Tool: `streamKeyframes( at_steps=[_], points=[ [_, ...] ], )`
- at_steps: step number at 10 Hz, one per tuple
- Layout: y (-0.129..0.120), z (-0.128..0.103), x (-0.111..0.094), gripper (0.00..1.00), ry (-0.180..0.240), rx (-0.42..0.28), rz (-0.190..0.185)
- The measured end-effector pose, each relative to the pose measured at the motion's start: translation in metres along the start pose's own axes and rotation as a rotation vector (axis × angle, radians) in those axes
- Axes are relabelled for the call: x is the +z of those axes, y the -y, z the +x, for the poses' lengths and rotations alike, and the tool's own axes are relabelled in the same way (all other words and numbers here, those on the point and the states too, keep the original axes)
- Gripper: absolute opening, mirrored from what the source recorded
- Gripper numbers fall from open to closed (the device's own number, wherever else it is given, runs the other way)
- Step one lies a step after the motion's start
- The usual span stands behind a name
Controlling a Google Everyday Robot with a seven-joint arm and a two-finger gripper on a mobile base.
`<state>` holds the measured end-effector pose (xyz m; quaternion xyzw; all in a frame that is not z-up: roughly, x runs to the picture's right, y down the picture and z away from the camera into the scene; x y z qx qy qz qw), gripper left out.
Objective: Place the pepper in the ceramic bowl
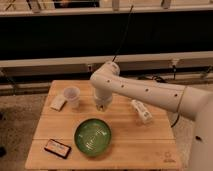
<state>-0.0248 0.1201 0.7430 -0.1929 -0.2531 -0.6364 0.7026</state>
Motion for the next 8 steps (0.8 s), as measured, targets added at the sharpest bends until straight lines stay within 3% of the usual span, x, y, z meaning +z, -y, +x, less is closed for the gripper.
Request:
streamKeyframes(
  at_steps=[2, 5, 7, 8],
  points=[
    [0.014, -0.045, -0.011, 0.0, 0.019, -0.004, 0.02],
    [0.046, -0.097, -0.002, 0.0, 0.085, -0.012, 0.079],
    [0.055, -0.113, 0.015, 0.1, 0.131, -0.007, 0.107],
    [0.056, -0.118, 0.023, 0.22, 0.159, 0.002, 0.122]
  ],
)
